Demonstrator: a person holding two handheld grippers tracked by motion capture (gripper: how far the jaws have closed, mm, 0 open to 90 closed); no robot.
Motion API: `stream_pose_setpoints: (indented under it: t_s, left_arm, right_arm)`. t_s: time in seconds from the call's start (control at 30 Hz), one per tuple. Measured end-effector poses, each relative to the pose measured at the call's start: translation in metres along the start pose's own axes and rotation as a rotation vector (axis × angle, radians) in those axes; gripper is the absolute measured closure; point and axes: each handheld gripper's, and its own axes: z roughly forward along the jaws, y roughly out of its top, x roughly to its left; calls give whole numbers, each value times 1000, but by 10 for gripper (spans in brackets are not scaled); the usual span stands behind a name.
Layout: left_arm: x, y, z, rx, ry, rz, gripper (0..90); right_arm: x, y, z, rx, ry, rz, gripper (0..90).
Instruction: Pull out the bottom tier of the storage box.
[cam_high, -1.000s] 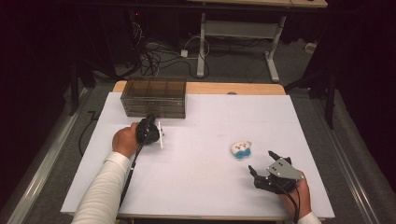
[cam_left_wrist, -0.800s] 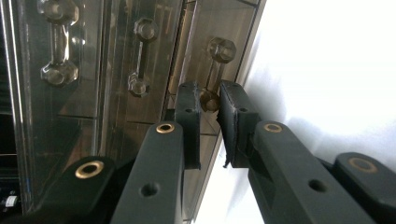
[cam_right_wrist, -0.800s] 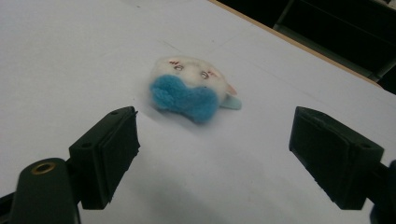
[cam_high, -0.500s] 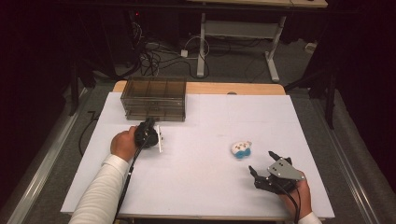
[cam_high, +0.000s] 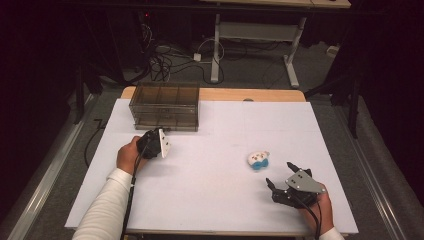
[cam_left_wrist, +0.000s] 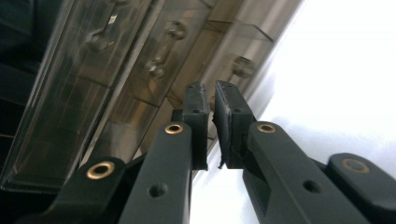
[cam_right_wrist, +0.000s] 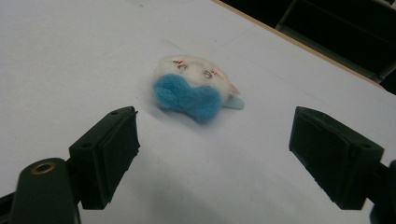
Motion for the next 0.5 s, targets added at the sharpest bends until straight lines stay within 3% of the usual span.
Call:
stream_pose_setpoints:
  t_s: [0.03, 0.07, 0.13, 0.2, 0.23, 0.43, 0.5]
  left_arm:
    - [13, 1, -1, -1, -35, -82, 812]
    - [13, 1, -1, -1, -35, -82, 813]
    - [27, 1, -2, -9, -74, -167, 812]
    - [40, 2, -2, -10, -104, -224, 813]
    - [50, 4, 1, 6, -144, -261, 812]
    - [64, 3, 12, 68, -195, -319, 811]
    - [65, 2, 15, 83, -195, -314, 811]
  right_arm:
    - [0, 0, 0, 0, 1, 0, 161]
    - [0, 0, 0, 1, 1, -1, 161]
    - [0, 0, 0, 0, 2, -2, 162]
    - [0, 0, 0, 0, 2, -2, 161]
    - [0, 0, 0, 1, 4, 0, 162]
    - [1, 0, 0, 4, 10, -6, 162]
    - [1, 0, 0, 3, 10, -5, 162]
